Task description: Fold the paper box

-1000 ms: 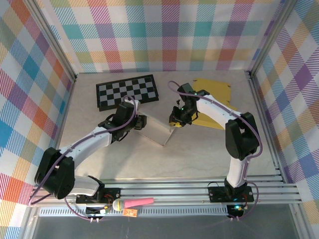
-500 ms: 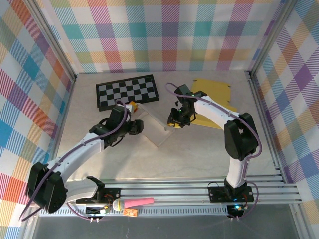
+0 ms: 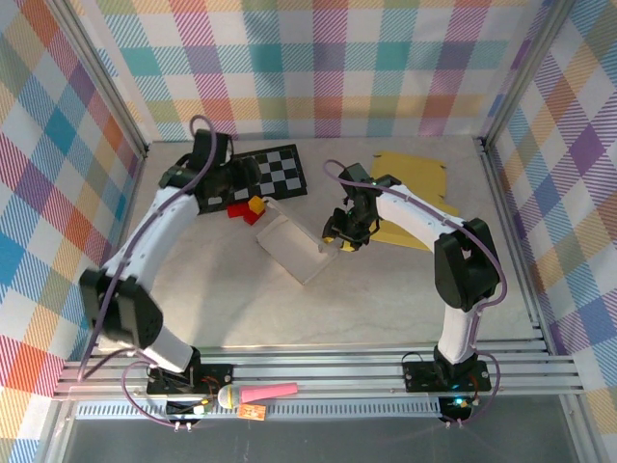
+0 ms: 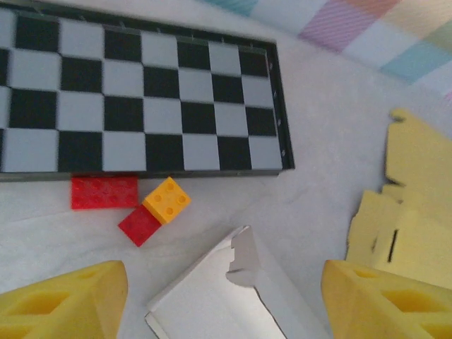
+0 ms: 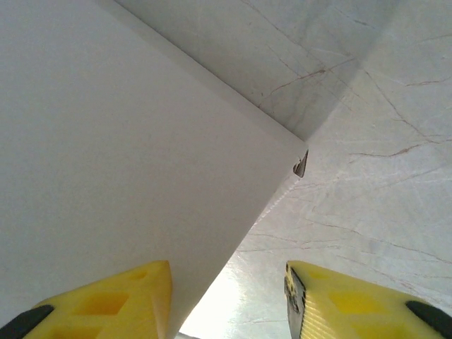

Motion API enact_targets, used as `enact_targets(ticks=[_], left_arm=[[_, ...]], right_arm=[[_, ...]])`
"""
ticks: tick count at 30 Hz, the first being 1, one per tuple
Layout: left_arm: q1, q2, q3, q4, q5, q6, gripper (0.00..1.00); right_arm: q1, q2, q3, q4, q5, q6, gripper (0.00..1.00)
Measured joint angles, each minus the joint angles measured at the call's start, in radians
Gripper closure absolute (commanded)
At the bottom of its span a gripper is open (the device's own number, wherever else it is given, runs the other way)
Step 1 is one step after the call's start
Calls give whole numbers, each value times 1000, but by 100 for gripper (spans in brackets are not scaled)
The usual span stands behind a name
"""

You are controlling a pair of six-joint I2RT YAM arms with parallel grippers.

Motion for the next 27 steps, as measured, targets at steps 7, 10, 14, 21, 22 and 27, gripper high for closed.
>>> enact_targets(ticks=[7,10,14,21,22,27], left_arm=[[-5,242,46,-19,95,57,32],[-10,261,46,-19,114,81,35],[-16,255,27,5,137,97,39],[-17,205,-106,42,154,99,43],[-17,198,-119,45,156,99,44],[-17,163,-182,74,163,95,44]], right_arm=[[0,0,10,1,-7,35,53],[0,0,10,1,-7,42,52],[0,0,13,2,-8,50,53],[0,-1,-2,42,-29,80,49],[0,-3,-17,56,-34,88,47],[0,-29,-112,109,-53,137,44]])
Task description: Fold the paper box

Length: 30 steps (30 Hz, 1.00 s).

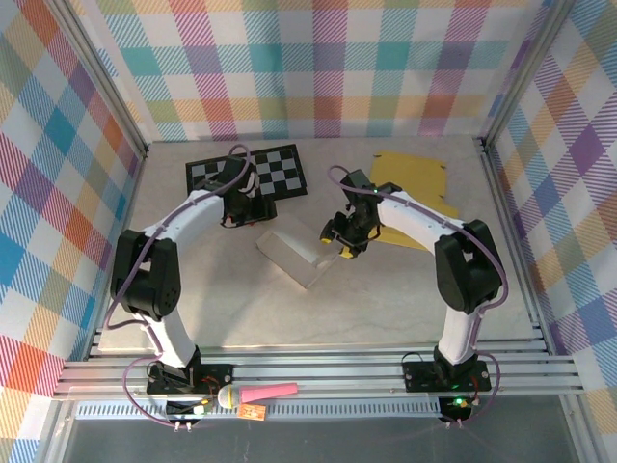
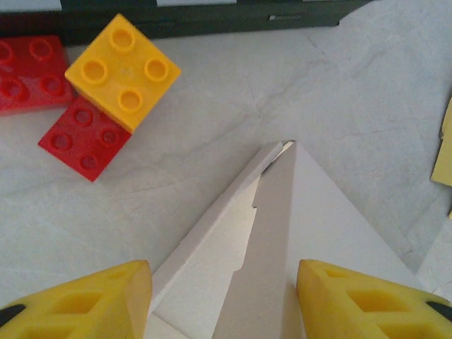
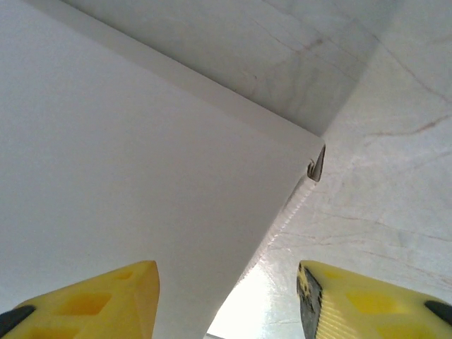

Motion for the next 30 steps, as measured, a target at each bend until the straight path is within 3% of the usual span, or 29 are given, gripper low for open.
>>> enact_targets(ticks=[12,30], left_arm=[[-40,-50,-101,11,-18,-1,40],[-88,-96,-228,-10,-36,31,38]], right_arm=[[0,-38,-77,82,-45,75,41],[12,-79,-235,68,-41,-33,38]])
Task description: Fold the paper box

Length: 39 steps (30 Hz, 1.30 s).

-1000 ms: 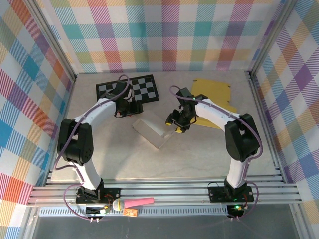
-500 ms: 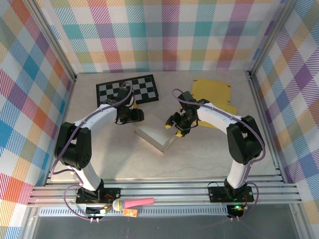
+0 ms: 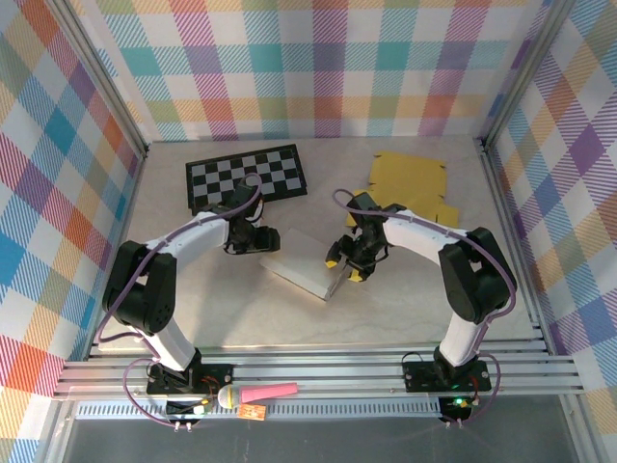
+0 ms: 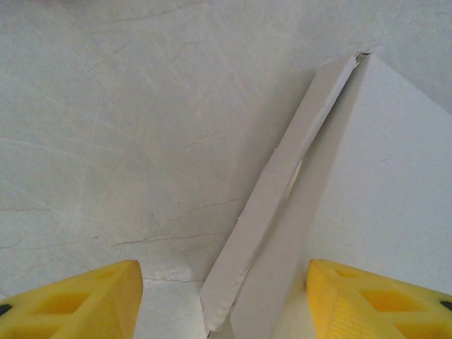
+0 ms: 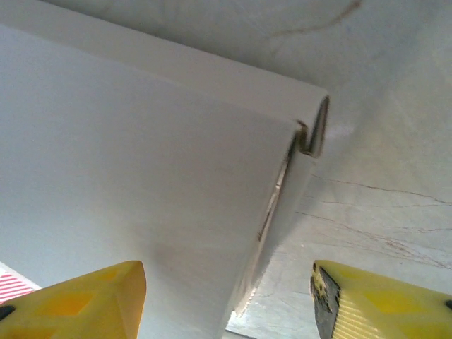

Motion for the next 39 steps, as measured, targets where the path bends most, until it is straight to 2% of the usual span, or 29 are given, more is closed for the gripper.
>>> enact_targets(ticks=[8,15,23,26,31,36,39], left_arm=[[-11,-5,-42,3,1,-1,40],[-11,-20,-85,19,20,-15,45],[-18,-38,-110,39,35,-34,57],[-19,-50,-126,55,46,-46,58],[-25,-74,-149,67,72,-71,68],[-34,-119,-190,86,98,-109,67],[-43,-156,-204,79,105,-128,57]], right_arm=[[2,0,-39,33,8,-27,47],[1,13,-48,66,15,-49,59],[-19,49,-24,65,-18,-116,68],[-37,61,-11,61,-38,-155,70],[-55,89,24,39,-47,-229,70],[-60,120,74,-8,-43,-303,74],[-60,134,99,-32,-34,-342,74]])
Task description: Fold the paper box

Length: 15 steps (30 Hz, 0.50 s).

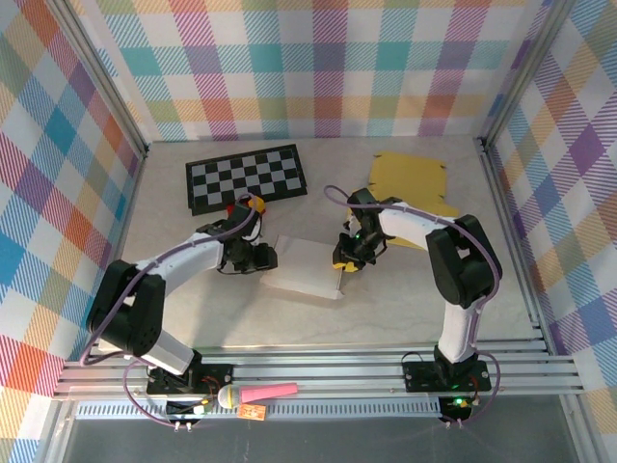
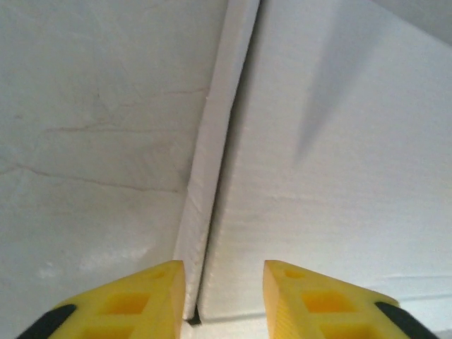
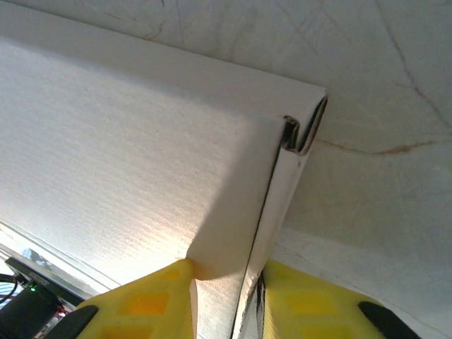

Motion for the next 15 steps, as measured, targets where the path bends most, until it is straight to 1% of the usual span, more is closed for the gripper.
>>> enact_targets(ticks=[2,4,9,15], left_arm=[[0,-22,0,-6,-8,2,51],[2,-43,4,-26,-25,6,48],[37,-53,10,-34,-25,29,49],[54,32,38,-10,31,56,54]], right_arm=[[0,7,12,-12,5,-22,74],[0,15,26,-27,9,-45,74],[-2,36,58,-56,11,-90,74],[-6,53,80,-76,5,-126,74]])
